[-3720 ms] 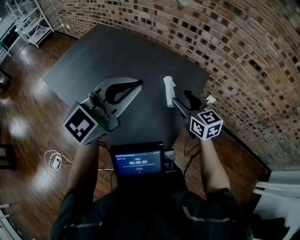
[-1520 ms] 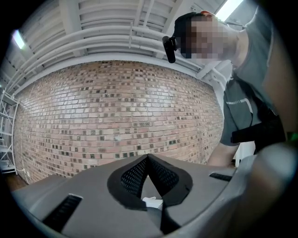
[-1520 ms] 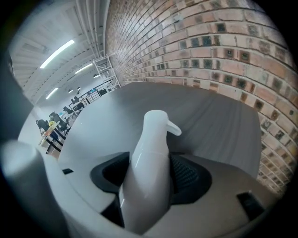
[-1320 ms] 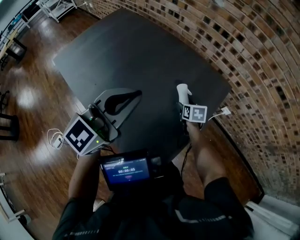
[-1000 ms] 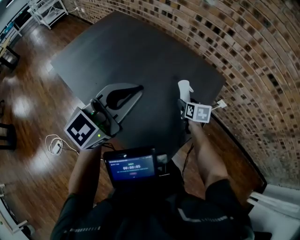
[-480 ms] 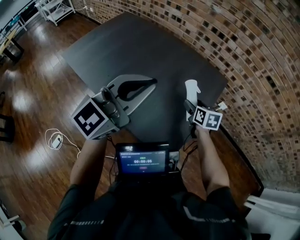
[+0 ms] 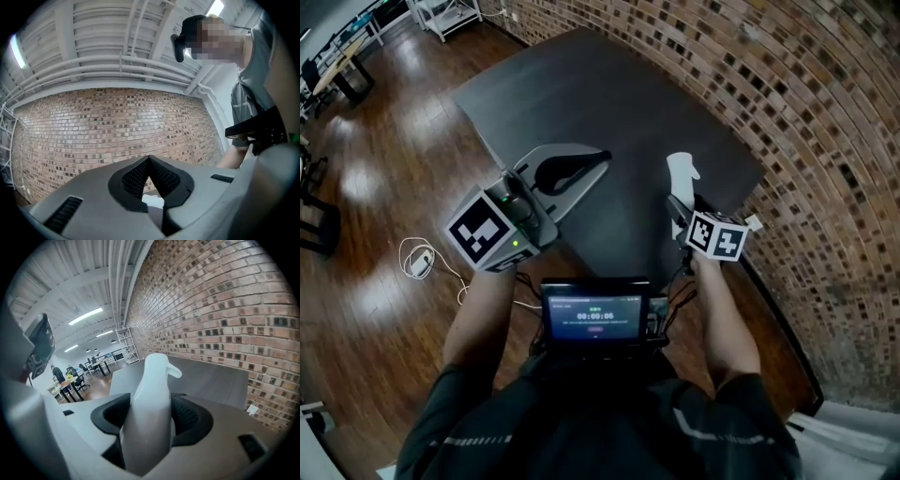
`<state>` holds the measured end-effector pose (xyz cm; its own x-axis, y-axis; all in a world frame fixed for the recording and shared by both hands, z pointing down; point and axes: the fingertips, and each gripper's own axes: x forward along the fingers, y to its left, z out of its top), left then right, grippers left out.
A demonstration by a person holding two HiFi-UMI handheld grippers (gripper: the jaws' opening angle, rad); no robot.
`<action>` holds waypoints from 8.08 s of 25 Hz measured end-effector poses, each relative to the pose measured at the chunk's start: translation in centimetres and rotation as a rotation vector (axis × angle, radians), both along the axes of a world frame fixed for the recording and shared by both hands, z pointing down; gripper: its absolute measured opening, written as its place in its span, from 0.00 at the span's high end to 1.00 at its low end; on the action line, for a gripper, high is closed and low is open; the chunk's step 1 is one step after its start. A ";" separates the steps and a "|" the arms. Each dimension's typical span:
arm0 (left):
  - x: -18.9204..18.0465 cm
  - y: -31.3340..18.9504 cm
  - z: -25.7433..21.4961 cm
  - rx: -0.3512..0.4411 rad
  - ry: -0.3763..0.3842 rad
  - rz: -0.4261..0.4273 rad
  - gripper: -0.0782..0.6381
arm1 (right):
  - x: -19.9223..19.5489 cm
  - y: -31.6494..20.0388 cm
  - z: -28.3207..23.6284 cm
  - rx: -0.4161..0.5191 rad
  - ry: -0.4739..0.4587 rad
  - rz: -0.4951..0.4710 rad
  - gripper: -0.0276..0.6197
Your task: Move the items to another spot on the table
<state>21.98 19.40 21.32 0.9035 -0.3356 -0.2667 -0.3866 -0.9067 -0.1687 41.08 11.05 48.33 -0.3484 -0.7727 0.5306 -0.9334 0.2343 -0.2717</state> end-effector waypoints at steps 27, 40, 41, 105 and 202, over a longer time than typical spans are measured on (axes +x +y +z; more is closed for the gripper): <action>-5.8 0.6 0.7 0.020 -0.083 -0.273 0.90 | -13.5 -1.8 -4.8 0.161 -0.101 -0.376 0.53; -21.7 -11.3 2.7 -0.012 -0.059 -0.254 0.90 | -28.8 -9.7 -4.3 0.149 -0.083 -0.384 0.53; -23.2 -12.2 2.6 -0.003 -0.061 -0.250 0.90 | -30.2 -10.3 -4.4 0.147 -0.084 -0.379 0.53; -49.7 -54.9 0.4 0.057 -0.033 0.249 0.90 | -54.3 -47.3 -3.7 0.158 -0.104 0.195 0.53; -43.9 -62.6 3.3 -0.107 0.039 0.627 0.90 | -48.3 -40.3 -11.8 0.427 0.090 0.656 0.95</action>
